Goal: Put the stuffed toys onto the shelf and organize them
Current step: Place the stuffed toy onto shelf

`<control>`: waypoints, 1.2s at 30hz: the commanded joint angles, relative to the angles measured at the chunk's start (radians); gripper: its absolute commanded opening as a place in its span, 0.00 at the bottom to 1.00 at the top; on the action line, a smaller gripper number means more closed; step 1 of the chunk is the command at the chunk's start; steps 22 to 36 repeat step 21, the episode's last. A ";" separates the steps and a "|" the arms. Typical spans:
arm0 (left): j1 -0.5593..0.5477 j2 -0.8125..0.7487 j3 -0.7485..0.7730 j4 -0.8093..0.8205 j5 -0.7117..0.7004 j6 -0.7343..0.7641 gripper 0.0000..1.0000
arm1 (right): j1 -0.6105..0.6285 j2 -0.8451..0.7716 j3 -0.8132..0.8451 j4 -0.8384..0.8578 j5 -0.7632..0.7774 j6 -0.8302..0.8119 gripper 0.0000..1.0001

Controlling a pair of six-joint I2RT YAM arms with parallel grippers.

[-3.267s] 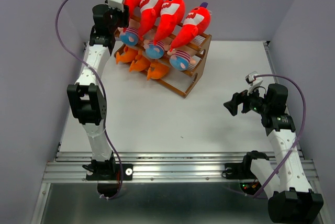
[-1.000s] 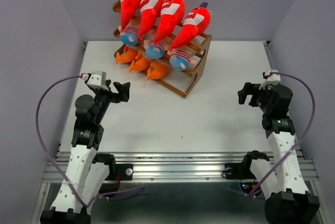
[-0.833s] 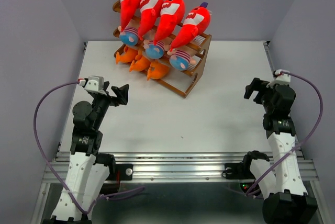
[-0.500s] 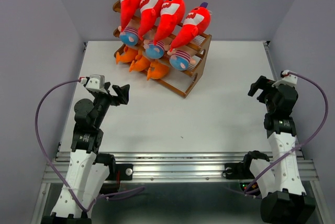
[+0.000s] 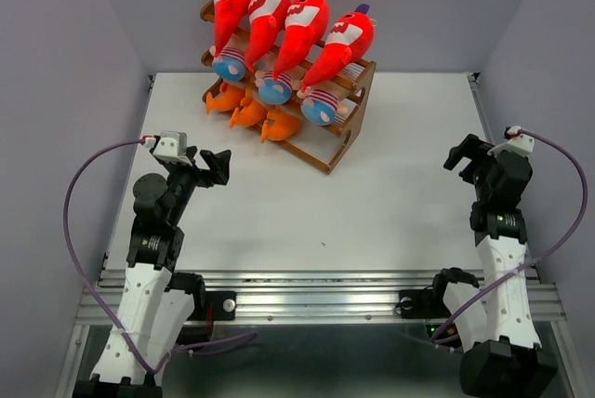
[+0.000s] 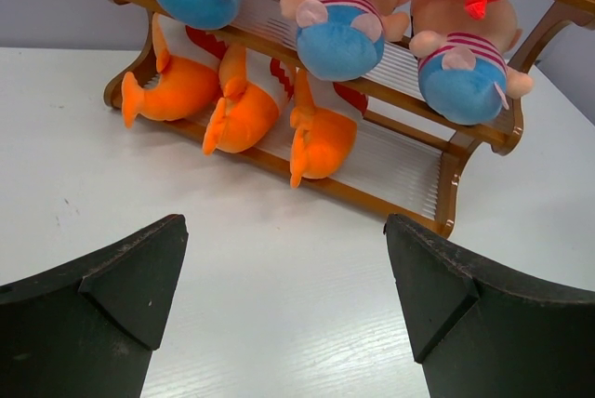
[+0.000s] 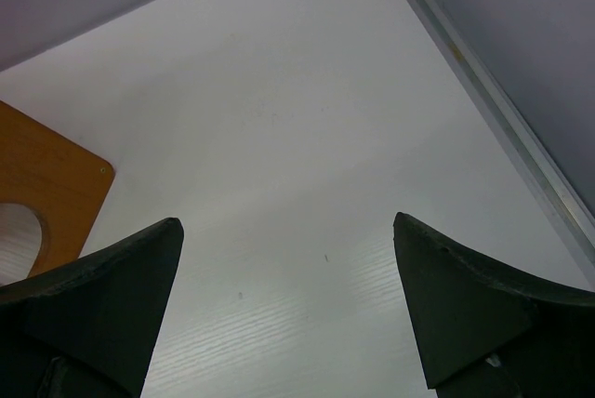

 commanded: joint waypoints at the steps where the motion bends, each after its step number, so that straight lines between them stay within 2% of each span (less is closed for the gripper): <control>1: -0.004 -0.002 -0.005 0.032 -0.004 -0.006 0.99 | -0.017 -0.015 0.001 0.060 0.012 0.014 1.00; 36: -0.004 -0.007 -0.003 0.028 -0.005 -0.006 0.99 | -0.026 -0.023 -0.001 0.058 0.000 0.029 1.00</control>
